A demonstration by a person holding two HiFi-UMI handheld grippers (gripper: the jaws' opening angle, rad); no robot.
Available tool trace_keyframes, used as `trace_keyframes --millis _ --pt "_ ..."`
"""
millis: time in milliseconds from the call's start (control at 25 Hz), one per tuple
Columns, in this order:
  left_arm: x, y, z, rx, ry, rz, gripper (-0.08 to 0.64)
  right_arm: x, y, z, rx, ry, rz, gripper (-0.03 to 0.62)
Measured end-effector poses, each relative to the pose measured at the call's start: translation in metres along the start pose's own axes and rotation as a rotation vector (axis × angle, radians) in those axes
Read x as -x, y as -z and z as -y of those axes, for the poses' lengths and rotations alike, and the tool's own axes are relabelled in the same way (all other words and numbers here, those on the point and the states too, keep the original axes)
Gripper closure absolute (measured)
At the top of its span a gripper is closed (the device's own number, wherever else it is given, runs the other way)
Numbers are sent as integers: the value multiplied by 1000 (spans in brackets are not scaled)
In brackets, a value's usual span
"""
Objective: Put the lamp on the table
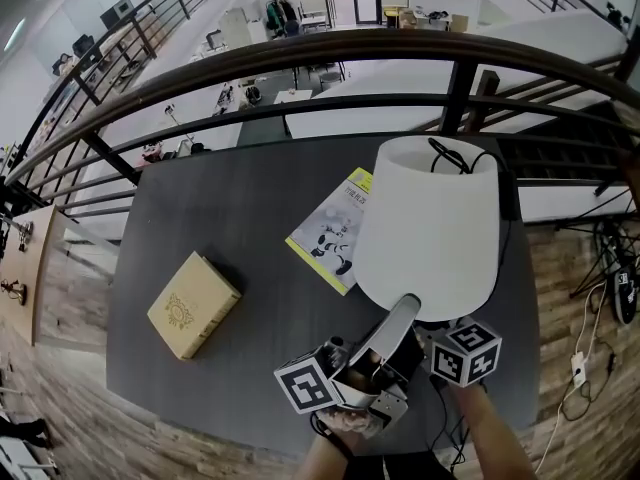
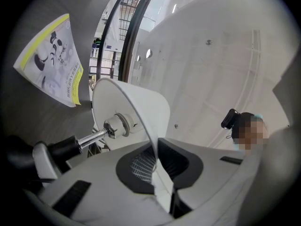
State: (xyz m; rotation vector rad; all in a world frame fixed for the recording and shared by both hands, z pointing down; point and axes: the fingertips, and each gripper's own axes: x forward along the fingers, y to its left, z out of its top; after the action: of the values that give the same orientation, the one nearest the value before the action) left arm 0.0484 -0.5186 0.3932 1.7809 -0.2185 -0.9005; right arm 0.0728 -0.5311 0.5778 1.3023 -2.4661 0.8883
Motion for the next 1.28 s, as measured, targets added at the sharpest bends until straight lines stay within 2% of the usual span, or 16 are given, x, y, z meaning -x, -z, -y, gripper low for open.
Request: trace_keyframes --millis 480,1280 --pt "11 11 7 -24 -5 11 520 23 -2 -3 -14 22 58 390" --pt "35 44 16 -68 -3 -5 500 71 31 -18 -23 19 60 390"
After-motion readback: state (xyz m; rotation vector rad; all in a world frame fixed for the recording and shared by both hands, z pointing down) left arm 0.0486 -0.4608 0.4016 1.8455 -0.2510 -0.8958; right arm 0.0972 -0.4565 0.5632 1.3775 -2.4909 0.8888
